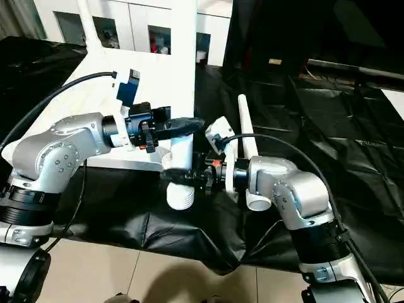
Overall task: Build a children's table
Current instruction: Pick table leg
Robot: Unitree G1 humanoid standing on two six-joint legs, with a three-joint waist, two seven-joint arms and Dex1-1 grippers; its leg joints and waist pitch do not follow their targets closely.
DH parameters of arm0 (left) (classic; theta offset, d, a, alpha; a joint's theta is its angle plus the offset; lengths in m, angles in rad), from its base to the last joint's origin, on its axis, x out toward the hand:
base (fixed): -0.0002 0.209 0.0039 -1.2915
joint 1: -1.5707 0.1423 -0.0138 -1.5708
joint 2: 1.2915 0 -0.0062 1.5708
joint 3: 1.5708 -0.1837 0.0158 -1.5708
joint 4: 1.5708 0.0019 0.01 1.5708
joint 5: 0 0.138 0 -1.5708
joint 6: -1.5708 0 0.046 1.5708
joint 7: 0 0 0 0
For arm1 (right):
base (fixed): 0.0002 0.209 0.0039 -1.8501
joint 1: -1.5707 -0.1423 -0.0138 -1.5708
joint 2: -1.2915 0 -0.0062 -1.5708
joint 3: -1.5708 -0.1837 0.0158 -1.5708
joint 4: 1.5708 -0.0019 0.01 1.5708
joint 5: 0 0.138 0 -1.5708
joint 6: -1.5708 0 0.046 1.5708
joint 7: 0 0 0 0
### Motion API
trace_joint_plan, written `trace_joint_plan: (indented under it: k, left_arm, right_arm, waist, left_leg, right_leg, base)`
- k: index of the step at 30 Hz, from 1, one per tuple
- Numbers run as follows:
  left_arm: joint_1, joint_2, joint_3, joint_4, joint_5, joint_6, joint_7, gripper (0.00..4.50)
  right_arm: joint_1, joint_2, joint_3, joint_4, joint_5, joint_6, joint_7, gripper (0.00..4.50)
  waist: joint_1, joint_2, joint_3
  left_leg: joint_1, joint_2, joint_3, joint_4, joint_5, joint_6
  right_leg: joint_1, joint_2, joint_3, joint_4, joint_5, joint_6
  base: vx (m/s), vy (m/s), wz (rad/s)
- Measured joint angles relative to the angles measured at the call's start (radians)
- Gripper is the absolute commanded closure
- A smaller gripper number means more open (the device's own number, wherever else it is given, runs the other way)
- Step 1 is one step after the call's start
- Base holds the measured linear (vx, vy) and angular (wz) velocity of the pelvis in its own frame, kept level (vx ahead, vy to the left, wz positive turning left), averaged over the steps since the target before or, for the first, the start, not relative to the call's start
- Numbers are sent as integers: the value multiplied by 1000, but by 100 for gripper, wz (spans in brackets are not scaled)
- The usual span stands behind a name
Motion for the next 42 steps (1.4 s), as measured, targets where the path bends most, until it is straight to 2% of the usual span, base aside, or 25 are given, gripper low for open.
trace_joint_plan:
  k: [6,9,11,12,18,24,29,31,34,35,42]
  left_arm:
    - [0,0,0,0,0,0,0,269]
    - [0,0,1,0,0,0,-2,269]
    - [0,0,3,0,0,0,-3,269]
    - [0,0,4,0,0,0,-3,269]
    - [0,-2,5,5,-1,0,-1,269]
    - [0,-5,12,10,-2,0,0,269]
    - [0,-5,14,10,-1,0,2,269]
    - [0,-5,13,10,-1,0,2,269]
    - [0,-5,13,10,-1,0,0,269]
    - [0,-5,13,10,-1,0,-2,270]
    - [0,2,10,7,-1,0,-24,270]
  right_arm:
    - [0,3,7,19,-10,-16,3,140]
    - [-3,10,10,30,-13,-29,1,180]
    - [-3,13,10,32,-13,-35,0,189]
    - [-3,15,10,34,-14,-37,0,215]
    - [-4,20,16,42,-18,-48,5,245]
    - [-4,26,17,50,-19,-64,5,252]
    - [-4,27,19,54,-29,-83,9,252]
    - [-4,27,19,56,-31,-84,12,198]
    - [-4,28,17,60,-31,-82,15,175]
    - [-4,28,17,60,-31,-83,15,151]
    - [-6,28,18,74,-41,-97,15,142]
  waist:
    - [0,0,0]
    - [0,0,0]
    - [0,0,0]
    - [1,0,0]
    - [1,0,0]
    - [1,0,0]
    - [1,0,0]
    - [1,0,0]
    - [1,0,0]
    - [1,0,0]
    - [1,0,0]
  left_leg:
    - [0,0,0,1,0,0]
    - [0,0,0,1,0,0]
    - [0,0,0,1,0,0]
    - [0,0,0,1,0,0]
    - [0,0,0,1,0,0]
    - [0,0,0,1,0,0]
    - [0,0,0,2,0,0]
    - [0,0,0,2,0,1]
    - [0,0,0,2,0,1]
    - [0,0,0,2,0,1]
    - [0,0,0,2,1,1]
  right_leg:
    - [0,0,0,0,0,0]
    - [0,0,0,0,1,0]
    - [0,0,0,0,1,0]
    - [0,0,0,0,1,0]
    - [0,0,0,0,1,0]
    - [0,0,0,0,1,0]
    - [0,0,0,0,1,0]
    - [0,0,0,0,1,0]
    - [0,0,0,0,2,0]
    - [0,0,0,0,2,0]
    - [0,0,0,0,2,0]
  base:
    - [0,0,0]
    - [0,0,0]
    - [0,0,0]
    - [0,0,0]
    - [0,0,0]
    - [0,0,0]
    - [0,0,0]
    - [0,0,0]
    - [0,0,0]
    - [0,0,0]
    - [0,0,0]
